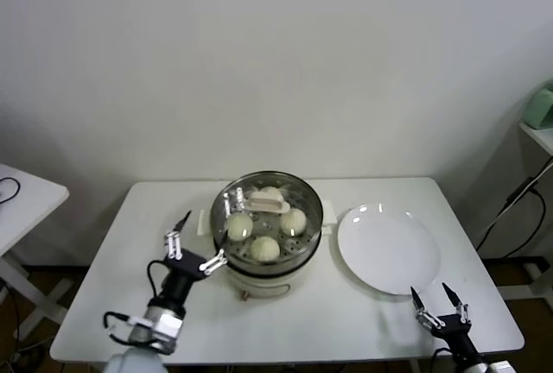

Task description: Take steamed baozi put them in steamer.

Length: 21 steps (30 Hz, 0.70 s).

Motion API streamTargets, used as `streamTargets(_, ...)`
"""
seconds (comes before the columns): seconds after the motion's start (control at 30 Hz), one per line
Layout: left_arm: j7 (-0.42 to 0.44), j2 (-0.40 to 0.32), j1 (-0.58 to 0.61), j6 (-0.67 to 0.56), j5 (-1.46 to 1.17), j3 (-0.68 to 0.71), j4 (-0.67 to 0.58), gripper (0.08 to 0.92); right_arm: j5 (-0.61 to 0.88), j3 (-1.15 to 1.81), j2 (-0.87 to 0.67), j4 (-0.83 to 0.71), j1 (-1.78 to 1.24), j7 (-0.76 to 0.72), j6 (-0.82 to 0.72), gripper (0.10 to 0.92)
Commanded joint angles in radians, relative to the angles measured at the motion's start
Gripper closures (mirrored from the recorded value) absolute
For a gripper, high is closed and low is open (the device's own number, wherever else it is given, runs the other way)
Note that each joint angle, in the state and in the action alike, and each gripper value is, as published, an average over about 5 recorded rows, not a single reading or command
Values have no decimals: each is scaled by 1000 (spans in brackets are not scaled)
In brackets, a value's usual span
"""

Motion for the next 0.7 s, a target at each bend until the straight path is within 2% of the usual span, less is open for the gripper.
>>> streamTargets(0.03, 113, 21, 54, -319, -685, -296, 345, 177, -24, -3, 10, -3, 3, 14, 48, 203)
streamTargets(0.17, 126, 20, 22, -403, -708, -285, 466, 177, -27, -6, 15, -6, 7, 16, 54, 203)
streamTargets(0.33, 128, 10, -2, -440, -692, -260, 549, 177, -34, -7, 22, -5, 12, 18, 53, 203)
streamTargets(0.7, 118, 1, -2, -443, -679, -257, 559, 177, -37, -14, 28, -19, 17, 16, 61, 203)
